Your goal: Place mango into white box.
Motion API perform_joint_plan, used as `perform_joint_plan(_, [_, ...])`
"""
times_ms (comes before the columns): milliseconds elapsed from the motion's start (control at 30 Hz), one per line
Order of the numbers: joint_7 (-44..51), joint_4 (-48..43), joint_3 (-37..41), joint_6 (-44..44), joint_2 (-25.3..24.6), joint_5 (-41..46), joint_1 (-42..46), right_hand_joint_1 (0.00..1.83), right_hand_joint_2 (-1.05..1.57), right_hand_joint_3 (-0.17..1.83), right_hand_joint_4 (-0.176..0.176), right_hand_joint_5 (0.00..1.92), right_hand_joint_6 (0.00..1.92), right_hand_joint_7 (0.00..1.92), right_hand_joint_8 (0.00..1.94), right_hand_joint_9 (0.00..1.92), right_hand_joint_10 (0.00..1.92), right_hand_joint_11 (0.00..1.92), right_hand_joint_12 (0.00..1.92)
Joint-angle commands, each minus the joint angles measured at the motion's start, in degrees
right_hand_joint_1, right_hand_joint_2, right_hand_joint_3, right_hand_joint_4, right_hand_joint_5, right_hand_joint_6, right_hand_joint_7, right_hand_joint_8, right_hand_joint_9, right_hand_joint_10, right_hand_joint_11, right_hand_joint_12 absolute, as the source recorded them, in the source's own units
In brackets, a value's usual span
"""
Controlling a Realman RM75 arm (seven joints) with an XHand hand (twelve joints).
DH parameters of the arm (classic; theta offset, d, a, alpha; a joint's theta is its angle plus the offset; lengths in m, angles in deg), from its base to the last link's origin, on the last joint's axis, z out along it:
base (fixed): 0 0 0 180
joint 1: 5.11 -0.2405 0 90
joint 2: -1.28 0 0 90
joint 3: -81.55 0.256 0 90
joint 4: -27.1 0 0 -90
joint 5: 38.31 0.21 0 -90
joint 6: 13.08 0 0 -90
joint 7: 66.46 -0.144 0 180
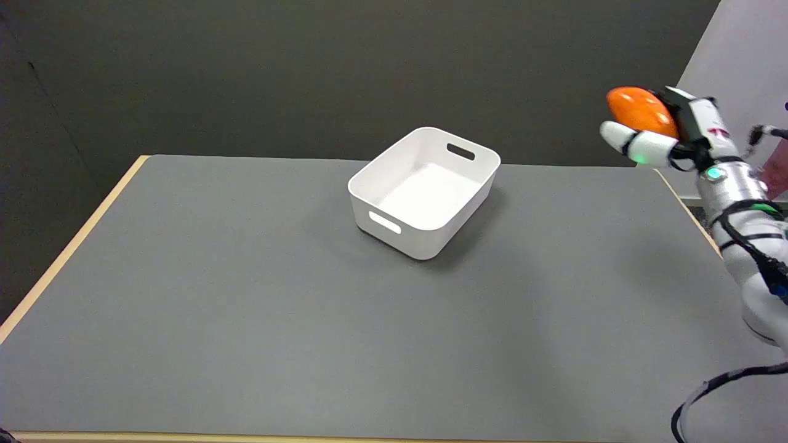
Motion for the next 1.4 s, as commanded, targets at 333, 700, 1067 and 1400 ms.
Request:
perform_joint_plan(333, [1.83, -21.59, -51.96, -14.60, 0.80, -1.56, -41.85, 1.20, 1.00, 0.52, -0.176, 0.72, 1.46, 0.78, 1.48, 0.96, 1.81, 0.89, 1.92])
perform_joint_plan(700, [11.06, -54.90, -68.30, -15.73, -10.73, -1.12, -59.94, 1.20, 1.00, 0.52, -0.176, 0.72, 1.47, 0.78, 1.49, 0.96, 1.82, 0.88, 1.92])
perform_joint_plan(1067, [11.14, -62.93, -70.76, -8.47, -13.75, -1.53, -63.23, 1.20, 1.02, 0.50, -0.176, 0.70, 1.48, 0.76, 1.50, 0.94, 1.84, 0.79, 1.92])
perform_joint_plan(1400, [19.41, -56.46, -67.53, -5.17, -12.99, -1.56, -59.91, 1.00, 0.76, 0.84, -0.022, 0.30, 0.64, 0.67, 1.09, 0.75, 1.43, 0.22, 1.92])
